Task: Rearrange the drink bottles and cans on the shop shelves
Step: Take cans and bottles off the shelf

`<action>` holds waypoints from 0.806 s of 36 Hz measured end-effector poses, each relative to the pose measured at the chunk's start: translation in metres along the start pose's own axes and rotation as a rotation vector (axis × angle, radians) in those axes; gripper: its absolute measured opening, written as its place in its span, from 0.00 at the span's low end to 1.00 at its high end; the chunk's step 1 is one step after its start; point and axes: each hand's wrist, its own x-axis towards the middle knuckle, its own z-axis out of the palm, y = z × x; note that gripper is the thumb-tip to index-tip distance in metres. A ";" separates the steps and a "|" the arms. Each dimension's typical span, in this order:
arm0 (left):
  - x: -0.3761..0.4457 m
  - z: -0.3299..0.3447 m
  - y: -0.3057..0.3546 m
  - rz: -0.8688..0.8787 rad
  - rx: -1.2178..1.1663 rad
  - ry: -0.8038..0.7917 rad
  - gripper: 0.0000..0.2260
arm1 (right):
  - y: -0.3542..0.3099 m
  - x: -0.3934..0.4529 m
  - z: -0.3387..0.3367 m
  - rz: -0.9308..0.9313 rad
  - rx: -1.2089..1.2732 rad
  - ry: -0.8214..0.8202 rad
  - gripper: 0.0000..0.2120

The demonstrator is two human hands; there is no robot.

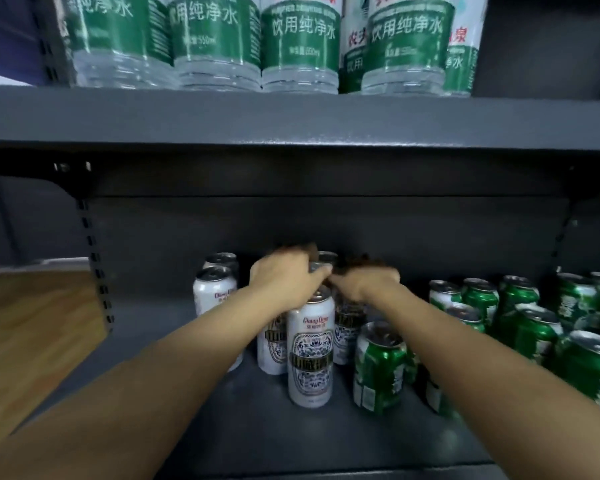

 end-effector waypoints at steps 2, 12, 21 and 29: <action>0.011 0.001 -0.002 0.028 0.016 -0.081 0.18 | -0.002 0.000 -0.008 -0.091 0.178 -0.171 0.24; 0.032 0.010 -0.015 0.104 -0.015 -0.212 0.16 | 0.025 0.017 -0.022 -0.131 0.292 -0.252 0.30; 0.025 0.022 -0.023 0.143 -0.055 -0.128 0.16 | 0.018 0.010 -0.002 -0.123 -0.206 0.125 0.38; 0.021 0.020 -0.020 0.109 -0.077 -0.124 0.17 | 0.034 0.015 -0.021 -0.056 0.294 -0.395 0.25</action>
